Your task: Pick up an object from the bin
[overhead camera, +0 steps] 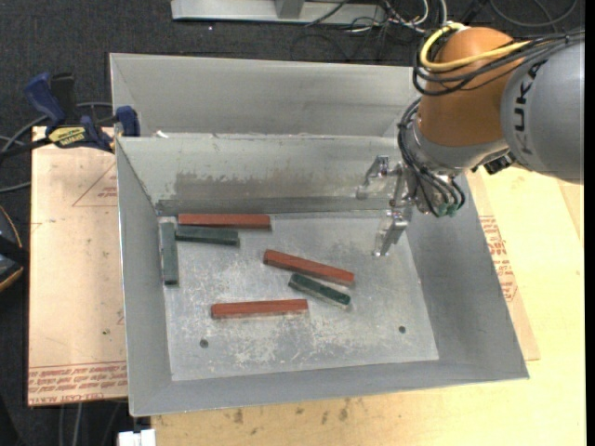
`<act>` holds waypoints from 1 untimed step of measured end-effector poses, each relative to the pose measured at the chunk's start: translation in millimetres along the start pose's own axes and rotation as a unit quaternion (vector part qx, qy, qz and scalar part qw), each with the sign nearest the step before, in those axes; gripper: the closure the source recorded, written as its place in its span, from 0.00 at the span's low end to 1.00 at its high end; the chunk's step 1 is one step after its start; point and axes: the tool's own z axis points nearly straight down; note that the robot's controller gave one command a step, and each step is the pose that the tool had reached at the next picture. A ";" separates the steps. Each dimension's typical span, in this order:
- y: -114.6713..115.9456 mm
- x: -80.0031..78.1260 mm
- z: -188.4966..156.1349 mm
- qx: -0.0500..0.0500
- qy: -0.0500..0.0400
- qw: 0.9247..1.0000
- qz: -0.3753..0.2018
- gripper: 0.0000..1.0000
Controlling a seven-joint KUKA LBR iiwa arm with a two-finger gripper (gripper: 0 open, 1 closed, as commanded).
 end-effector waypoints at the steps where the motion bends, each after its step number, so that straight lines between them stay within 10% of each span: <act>1: 26.6 8.4 60.7 -0.001 0.003 0.998 -0.057 0.00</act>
Offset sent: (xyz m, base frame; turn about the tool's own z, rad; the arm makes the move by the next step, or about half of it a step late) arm -0.0251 0.0248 -0.1133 -0.1646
